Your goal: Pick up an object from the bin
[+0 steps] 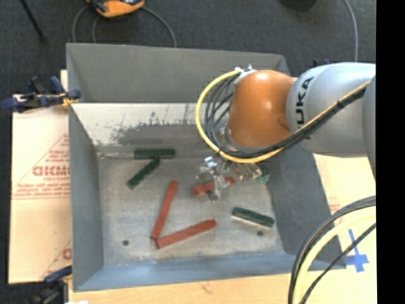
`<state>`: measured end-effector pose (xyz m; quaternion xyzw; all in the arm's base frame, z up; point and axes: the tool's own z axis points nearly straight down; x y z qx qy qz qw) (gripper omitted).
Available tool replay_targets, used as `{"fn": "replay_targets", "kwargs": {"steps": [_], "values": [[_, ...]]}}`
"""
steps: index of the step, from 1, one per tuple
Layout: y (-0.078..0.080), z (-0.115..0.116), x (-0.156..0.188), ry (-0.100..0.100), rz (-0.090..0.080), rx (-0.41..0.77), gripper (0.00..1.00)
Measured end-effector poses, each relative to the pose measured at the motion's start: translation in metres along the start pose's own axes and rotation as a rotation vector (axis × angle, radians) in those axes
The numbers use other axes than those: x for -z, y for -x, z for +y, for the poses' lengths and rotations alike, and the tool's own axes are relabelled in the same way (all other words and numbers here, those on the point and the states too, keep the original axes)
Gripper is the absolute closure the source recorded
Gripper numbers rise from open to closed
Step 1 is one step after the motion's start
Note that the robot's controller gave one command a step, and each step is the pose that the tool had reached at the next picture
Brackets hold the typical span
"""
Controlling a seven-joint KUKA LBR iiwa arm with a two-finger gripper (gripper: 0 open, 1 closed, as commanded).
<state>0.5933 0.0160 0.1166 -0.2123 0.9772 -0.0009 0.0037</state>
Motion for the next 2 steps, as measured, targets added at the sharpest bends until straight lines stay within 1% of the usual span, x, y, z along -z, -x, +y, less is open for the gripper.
{"fn": "replay_targets", "kwargs": {"steps": [1, 2], "values": [[-0.001, 0.001, 0.010, 0.004, 0.008, -0.001, 1.00], [-0.001, 0.000, 0.028, 0.003, 0.006, -0.003, 1.00]]}}
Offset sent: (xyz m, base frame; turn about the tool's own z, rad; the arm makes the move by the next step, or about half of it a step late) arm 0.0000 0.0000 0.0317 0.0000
